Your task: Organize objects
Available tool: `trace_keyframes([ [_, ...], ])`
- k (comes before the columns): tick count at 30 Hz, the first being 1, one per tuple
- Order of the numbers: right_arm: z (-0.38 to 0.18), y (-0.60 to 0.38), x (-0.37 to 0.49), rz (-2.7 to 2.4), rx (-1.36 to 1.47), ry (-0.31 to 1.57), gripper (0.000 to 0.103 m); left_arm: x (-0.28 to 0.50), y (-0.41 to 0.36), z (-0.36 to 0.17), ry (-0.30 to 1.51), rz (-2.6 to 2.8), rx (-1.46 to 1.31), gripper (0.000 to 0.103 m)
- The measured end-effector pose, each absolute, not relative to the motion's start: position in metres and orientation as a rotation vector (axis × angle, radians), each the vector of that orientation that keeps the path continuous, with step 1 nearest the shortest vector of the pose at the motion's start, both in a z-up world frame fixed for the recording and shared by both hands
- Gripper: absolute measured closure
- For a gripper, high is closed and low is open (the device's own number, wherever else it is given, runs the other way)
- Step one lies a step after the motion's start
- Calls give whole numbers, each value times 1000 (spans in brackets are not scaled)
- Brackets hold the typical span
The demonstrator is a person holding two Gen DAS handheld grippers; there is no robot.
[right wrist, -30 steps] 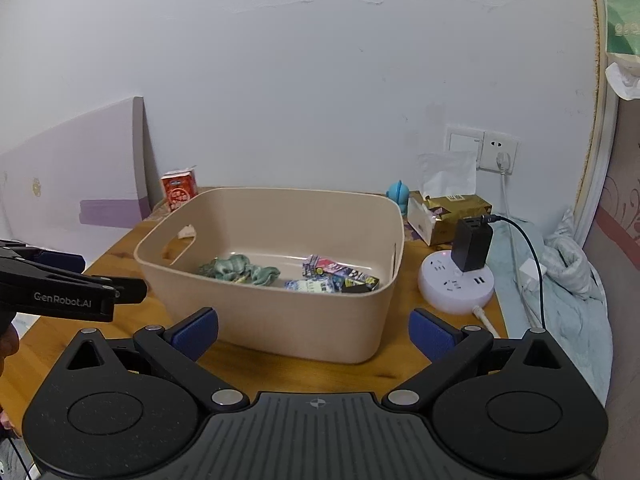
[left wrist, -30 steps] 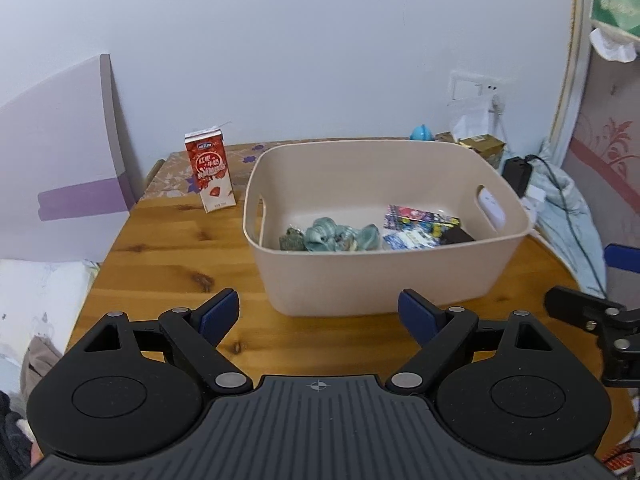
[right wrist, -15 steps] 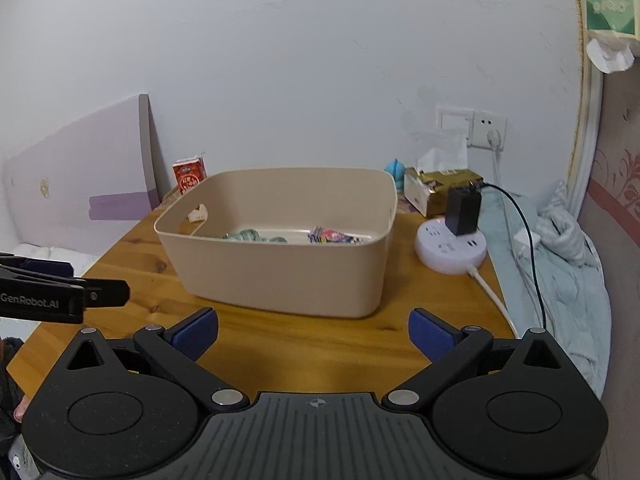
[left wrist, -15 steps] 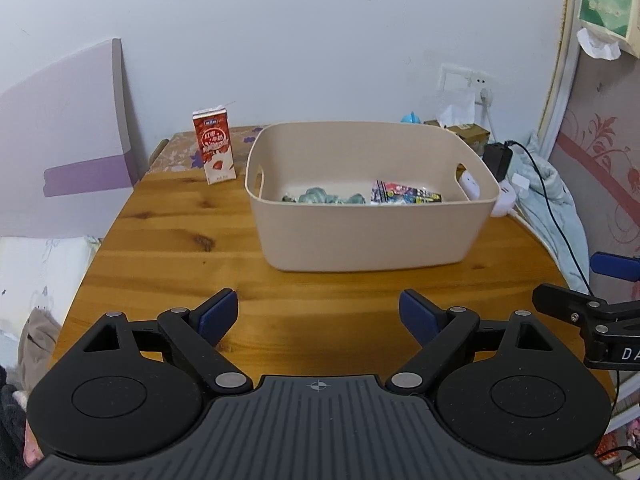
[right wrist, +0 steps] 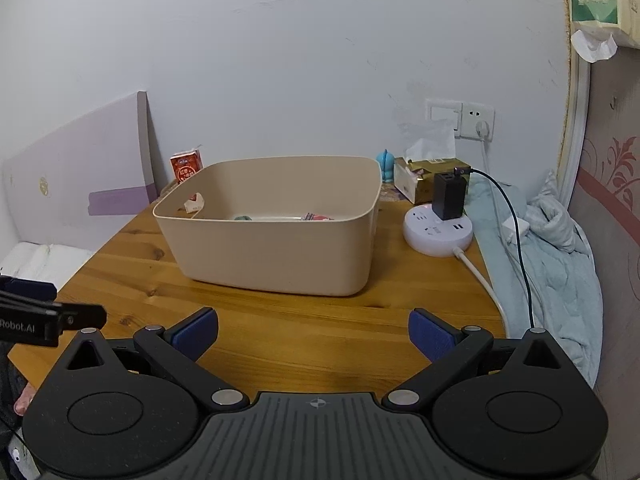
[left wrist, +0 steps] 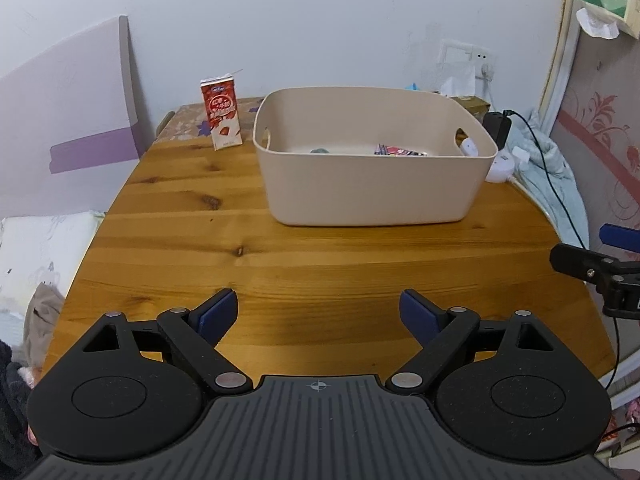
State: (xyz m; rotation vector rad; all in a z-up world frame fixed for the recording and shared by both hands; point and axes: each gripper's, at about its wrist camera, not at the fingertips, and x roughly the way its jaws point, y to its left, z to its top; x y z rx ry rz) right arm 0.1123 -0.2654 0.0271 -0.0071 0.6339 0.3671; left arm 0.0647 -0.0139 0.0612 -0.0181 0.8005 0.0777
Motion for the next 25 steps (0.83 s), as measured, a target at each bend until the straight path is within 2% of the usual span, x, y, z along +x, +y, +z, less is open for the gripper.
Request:
trace_keyframes([
  [21,21,-266,124,392,-58,680,0,71,-9,59,820,94,-40,13],
  [25,16,-266,128,395,-69,696,0,74,-11,59,819,93,-38,10],
])
